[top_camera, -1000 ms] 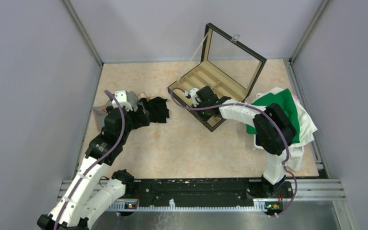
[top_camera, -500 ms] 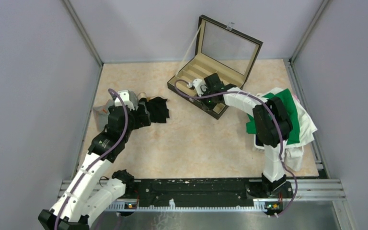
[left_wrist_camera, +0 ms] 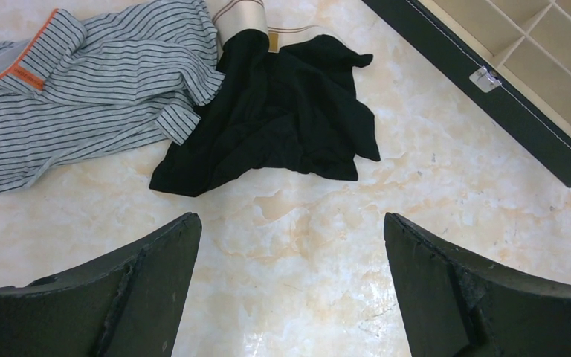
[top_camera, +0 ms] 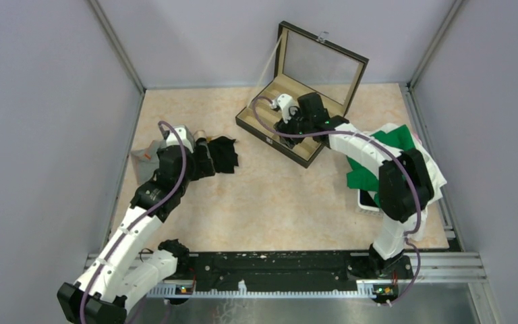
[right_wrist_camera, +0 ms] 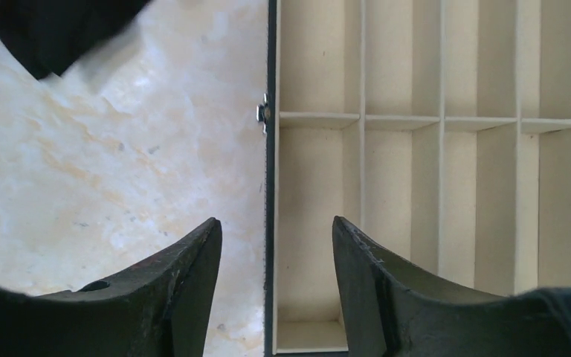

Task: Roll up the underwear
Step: Move the storage box to the center of the board, then move the underwear to the center of the board.

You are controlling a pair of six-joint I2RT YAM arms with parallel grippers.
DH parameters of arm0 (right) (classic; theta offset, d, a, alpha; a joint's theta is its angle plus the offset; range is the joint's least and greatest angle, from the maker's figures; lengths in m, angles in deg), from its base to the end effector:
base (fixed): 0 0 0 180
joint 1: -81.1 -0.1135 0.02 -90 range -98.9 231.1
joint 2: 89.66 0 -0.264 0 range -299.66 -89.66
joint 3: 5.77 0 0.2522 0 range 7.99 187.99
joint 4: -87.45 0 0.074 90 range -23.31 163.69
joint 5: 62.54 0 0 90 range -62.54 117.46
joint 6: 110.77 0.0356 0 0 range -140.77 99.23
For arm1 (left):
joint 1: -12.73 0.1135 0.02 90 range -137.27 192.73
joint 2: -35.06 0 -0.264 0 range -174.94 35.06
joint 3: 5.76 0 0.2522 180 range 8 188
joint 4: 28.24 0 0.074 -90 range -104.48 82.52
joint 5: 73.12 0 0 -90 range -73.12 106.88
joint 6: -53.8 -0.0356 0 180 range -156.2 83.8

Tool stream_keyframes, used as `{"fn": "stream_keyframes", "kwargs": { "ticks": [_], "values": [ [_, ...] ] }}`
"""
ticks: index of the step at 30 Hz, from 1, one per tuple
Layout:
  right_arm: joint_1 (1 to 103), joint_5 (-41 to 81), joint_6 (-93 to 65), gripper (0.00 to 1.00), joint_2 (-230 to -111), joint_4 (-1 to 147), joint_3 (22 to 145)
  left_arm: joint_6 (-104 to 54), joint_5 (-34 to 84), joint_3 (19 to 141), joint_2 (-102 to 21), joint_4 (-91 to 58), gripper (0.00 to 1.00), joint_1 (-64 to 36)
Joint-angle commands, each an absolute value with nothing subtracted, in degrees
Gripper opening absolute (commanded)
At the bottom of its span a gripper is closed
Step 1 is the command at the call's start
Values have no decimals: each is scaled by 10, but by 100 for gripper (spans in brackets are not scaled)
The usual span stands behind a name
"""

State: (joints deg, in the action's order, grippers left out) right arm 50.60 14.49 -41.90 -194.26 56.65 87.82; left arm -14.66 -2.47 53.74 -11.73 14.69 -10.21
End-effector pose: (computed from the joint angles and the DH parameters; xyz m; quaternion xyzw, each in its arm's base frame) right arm 0.3536 0.2176 0.2483 -0.4365 0.7964 0.1359 0.3959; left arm 0.1687 -0.0586 0.3073 -0.0733 0.8556 -0.0511 0.5099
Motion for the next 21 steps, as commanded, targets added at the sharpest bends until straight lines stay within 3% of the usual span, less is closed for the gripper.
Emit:
{"fn": "stream_keyframes", "kwargs": {
  "ticks": [1,7,14,21],
  "values": [
    [507,112,-313,57,-1883,613,869,-155,-58,573,-126,142,99,-97],
    [428,176,-133,57,-1881,659,857,-170,-87,619,-170,207,99,-74],
    [377,189,17,63,-1960,699,884,-193,-30,587,-171,218,99,4],
    [373,206,134,65,-2063,760,937,-202,-9,571,-161,193,99,10]
  ]
}}
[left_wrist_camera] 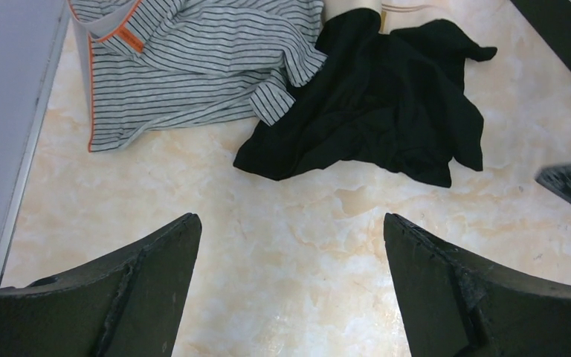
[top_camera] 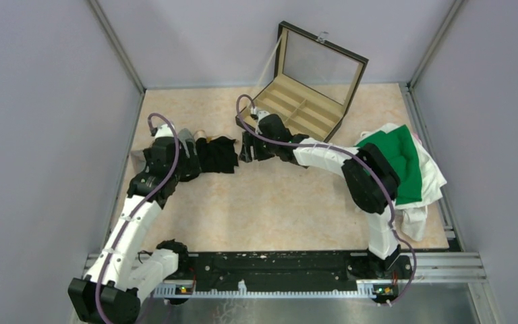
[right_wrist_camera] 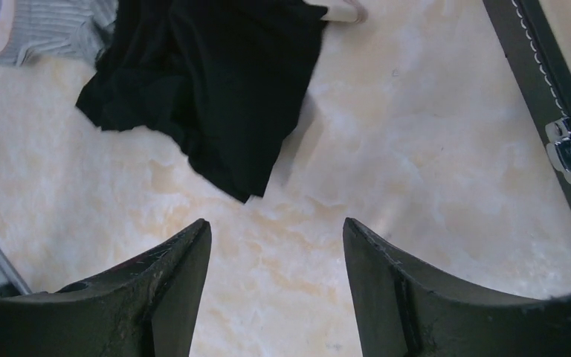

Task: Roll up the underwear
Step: Move the underwear to the center of the board.

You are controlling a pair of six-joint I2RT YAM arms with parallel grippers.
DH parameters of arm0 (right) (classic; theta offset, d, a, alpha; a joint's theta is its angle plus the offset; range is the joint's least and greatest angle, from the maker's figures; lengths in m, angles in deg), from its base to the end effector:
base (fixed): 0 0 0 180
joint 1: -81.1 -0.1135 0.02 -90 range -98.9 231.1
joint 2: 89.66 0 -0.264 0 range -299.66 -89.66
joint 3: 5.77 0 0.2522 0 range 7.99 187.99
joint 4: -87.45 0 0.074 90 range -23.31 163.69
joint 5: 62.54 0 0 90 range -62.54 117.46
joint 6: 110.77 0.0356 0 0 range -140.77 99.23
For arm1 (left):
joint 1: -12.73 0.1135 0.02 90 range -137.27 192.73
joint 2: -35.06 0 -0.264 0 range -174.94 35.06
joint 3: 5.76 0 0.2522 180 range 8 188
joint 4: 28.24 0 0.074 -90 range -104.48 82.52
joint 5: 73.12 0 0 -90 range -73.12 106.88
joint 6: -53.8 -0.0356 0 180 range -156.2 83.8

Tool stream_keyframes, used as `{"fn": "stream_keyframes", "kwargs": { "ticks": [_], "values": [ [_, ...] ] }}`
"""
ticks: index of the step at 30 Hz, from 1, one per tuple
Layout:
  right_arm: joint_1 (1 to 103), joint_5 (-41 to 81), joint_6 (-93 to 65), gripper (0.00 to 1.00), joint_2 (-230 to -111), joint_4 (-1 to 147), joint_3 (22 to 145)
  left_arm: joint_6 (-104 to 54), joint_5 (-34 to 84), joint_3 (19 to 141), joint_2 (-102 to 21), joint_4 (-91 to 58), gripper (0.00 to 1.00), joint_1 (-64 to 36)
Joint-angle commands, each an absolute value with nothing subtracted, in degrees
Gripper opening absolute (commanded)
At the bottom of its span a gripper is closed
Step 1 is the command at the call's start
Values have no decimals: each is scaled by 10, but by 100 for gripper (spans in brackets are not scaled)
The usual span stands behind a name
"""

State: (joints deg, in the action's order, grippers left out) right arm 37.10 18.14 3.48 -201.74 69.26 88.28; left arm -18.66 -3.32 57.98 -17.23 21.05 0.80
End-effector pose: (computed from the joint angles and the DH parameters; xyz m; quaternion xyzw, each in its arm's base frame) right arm 0.3176 0.3147 0.2156 -0.1887 0.8695 0.3129 0.3325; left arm 0.1890 -0.0274 0.3065 -0.1203 0.8794 0.0422 0.4586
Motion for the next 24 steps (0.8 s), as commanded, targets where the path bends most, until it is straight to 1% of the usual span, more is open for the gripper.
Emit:
{"fn": "stream_keyframes", "kwargs": {
  "ticks": [1,8,15,19,24],
  "values": [
    [373,212,148,65,-2076,770,947,-202,-5,572,-161,194,99,11],
    [373,250,235,65,-2169,792,1031,-215,22,560,-139,168,99,11],
    [373,272,270,64,-2233,769,1102,-218,26,560,-138,166,99,11],
    [373,272,279,61,-2260,759,1132,-219,28,559,-135,165,99,11],
    [373,270,286,54,-2288,750,1163,-220,31,558,-132,163,99,11]
  ]
}}
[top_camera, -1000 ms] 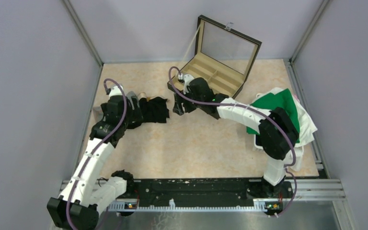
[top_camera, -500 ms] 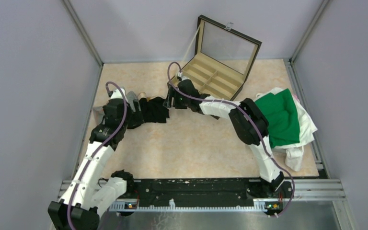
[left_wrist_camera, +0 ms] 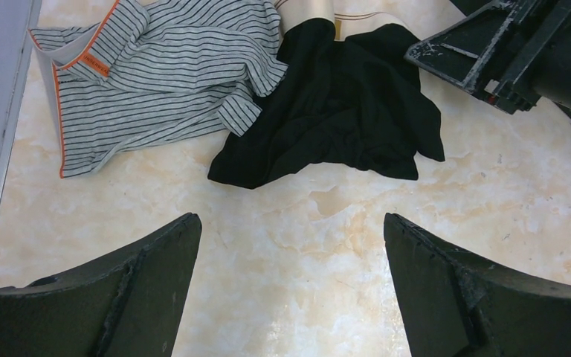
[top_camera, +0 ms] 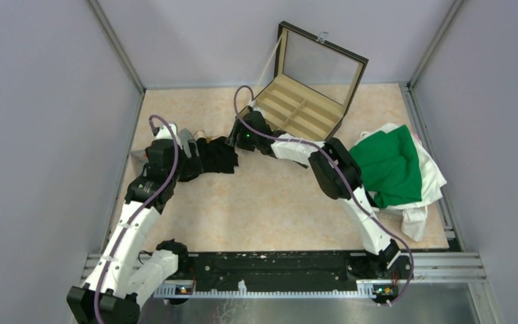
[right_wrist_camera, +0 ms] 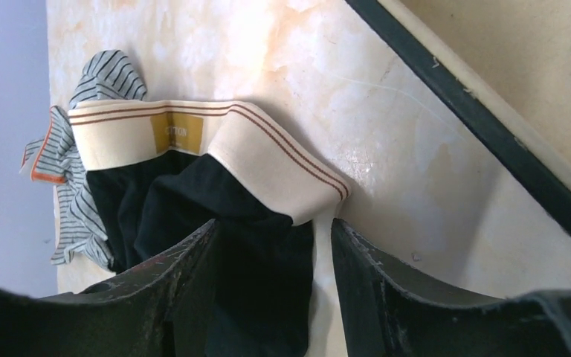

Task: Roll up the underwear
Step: Move the underwear to the center of the board.

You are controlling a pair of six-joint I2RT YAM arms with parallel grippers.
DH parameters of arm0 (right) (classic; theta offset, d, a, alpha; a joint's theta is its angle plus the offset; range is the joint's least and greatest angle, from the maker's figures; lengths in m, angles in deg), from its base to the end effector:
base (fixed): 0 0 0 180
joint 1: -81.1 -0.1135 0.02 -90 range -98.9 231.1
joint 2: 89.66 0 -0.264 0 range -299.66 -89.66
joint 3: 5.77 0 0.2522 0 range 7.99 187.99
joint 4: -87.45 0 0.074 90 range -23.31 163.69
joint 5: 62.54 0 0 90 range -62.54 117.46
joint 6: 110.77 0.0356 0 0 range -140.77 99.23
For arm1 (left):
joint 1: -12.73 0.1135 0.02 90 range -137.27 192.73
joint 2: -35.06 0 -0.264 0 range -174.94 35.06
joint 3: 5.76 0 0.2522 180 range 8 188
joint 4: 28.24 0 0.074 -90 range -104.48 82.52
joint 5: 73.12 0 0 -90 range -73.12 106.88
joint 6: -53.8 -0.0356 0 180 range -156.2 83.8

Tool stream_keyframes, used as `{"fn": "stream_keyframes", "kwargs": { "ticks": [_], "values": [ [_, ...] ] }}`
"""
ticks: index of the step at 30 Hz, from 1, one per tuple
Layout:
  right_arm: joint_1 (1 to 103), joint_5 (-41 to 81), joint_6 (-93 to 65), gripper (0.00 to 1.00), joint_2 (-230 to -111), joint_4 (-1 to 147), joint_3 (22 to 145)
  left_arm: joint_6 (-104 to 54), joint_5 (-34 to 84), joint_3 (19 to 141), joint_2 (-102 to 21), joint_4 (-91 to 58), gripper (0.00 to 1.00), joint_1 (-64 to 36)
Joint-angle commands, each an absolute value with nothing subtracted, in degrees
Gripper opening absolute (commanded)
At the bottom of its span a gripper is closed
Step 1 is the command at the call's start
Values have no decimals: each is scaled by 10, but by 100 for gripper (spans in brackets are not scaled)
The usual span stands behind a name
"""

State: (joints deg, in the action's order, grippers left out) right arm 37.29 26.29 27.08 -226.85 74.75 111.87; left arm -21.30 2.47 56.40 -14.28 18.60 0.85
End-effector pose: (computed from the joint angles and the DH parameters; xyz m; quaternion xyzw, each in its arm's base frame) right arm 0.3921 0.3771 0.1500 0.0259 0.8753 0.3526 0.3300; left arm 0.1817 -0.0292 0.3090 -0.0819 0.8742 -0.0001 0.4786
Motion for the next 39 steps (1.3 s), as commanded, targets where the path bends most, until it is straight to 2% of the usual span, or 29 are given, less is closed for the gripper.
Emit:
{"fn": "stream_keyframes", "kwargs": {
  "ticks": [1,5,12,14,19,28,39],
  "values": [
    [373,269,286,52,-2293,750,1169,-221,32,558,-132,162,99,11],
    [373,249,272,38,-2306,797,1176,-224,36,557,-133,161,99,11],
    [373,234,196,5,-2286,843,1174,-224,30,557,-130,161,99,11],
    [373,227,169,0,-2263,856,1165,-222,23,557,-127,162,99,11],
    [368,222,103,0,-2167,863,1100,-213,6,557,-109,165,99,11],
    [359,230,69,0,-1919,844,847,-212,9,556,-92,160,99,11],
    [359,321,150,0,-1638,746,486,-203,152,550,-117,129,99,10]
  ]
}}
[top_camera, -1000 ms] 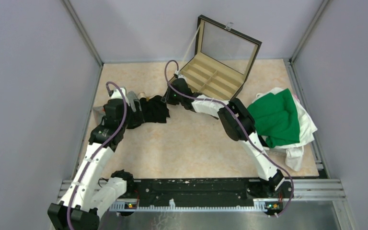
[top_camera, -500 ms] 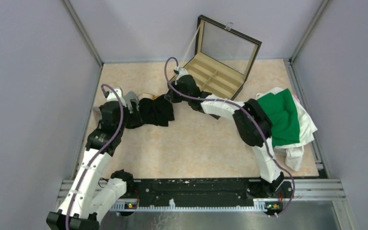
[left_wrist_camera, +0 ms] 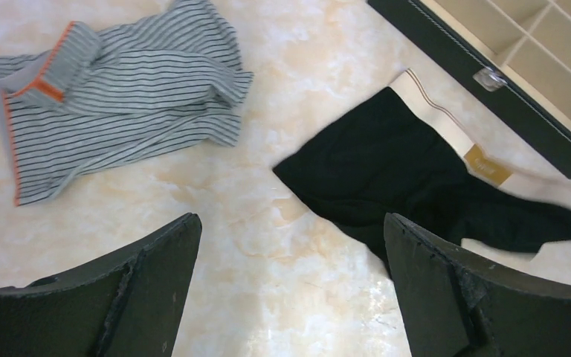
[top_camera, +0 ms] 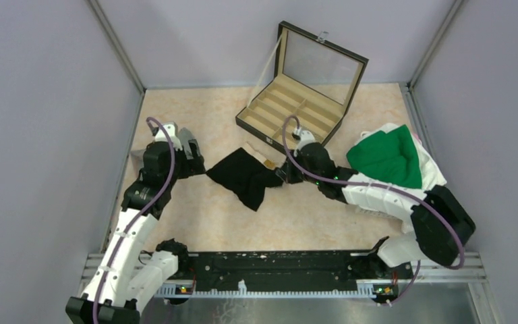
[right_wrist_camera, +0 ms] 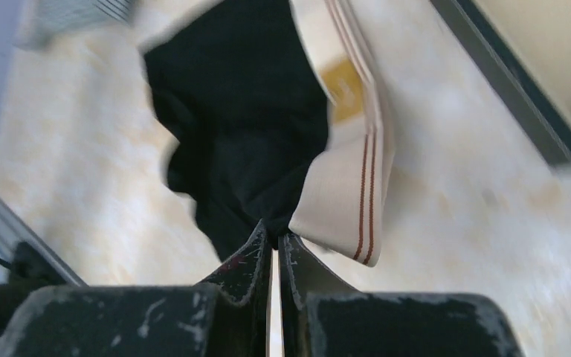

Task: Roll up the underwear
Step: Move the underwear to the center of the board, then flatten out the underwear at the center of the board.

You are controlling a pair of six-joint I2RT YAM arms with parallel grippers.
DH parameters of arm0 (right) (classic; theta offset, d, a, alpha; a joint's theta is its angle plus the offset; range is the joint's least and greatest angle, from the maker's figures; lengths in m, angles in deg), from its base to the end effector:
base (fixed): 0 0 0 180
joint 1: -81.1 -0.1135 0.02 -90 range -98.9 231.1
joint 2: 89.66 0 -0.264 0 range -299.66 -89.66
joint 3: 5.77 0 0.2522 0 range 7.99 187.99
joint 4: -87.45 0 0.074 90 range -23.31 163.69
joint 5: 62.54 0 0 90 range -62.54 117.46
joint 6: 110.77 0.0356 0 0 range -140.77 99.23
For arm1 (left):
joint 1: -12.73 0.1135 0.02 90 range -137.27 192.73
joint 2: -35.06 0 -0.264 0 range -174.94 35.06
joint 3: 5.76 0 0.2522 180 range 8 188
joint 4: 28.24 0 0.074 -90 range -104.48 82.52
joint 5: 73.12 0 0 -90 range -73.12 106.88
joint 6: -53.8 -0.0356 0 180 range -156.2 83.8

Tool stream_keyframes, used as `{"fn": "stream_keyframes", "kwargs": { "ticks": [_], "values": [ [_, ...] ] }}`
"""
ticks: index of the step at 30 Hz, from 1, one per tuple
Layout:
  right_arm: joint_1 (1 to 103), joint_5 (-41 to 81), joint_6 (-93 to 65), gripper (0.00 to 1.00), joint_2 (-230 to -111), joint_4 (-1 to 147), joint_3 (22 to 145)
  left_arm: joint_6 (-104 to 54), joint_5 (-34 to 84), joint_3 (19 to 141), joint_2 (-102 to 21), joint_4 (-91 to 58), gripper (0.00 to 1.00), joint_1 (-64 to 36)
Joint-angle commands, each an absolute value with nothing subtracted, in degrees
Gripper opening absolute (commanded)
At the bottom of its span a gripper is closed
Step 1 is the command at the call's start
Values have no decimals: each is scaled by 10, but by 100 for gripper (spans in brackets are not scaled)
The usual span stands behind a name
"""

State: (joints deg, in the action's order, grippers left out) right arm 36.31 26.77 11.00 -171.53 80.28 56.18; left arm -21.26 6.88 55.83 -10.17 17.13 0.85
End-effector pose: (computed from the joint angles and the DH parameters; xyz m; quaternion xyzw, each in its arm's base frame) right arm 0.2249 0.2239 0.2390 -0.0998 0.8472 0.3273 0.4064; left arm 0.1690 -0.0292 0.3191 -0.0671 0.8569 -0.0442 0.5092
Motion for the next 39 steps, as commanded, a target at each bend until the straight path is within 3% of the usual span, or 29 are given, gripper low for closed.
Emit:
{"fn": "stream_keyframes", "kwargs": {
  "ticks": [1,6,11,19,27,39],
  "values": [
    [359,338,164,0,-1612,724,463,-192,181,545,-123,115,99,10],
    [361,425,227,0,-1489,631,372,-141,281,506,-184,19,99,8],
    [380,445,254,0,-1434,575,331,-133,285,523,-279,-46,99,-22],
    [451,399,215,0,-1430,573,313,-197,218,586,-463,-139,99,-157],
    [451,368,183,0,-1430,595,310,-294,207,656,-604,-210,98,-158],
    [452,378,188,0,-1417,597,301,-356,283,718,-726,-226,99,-159]
  ]
}}
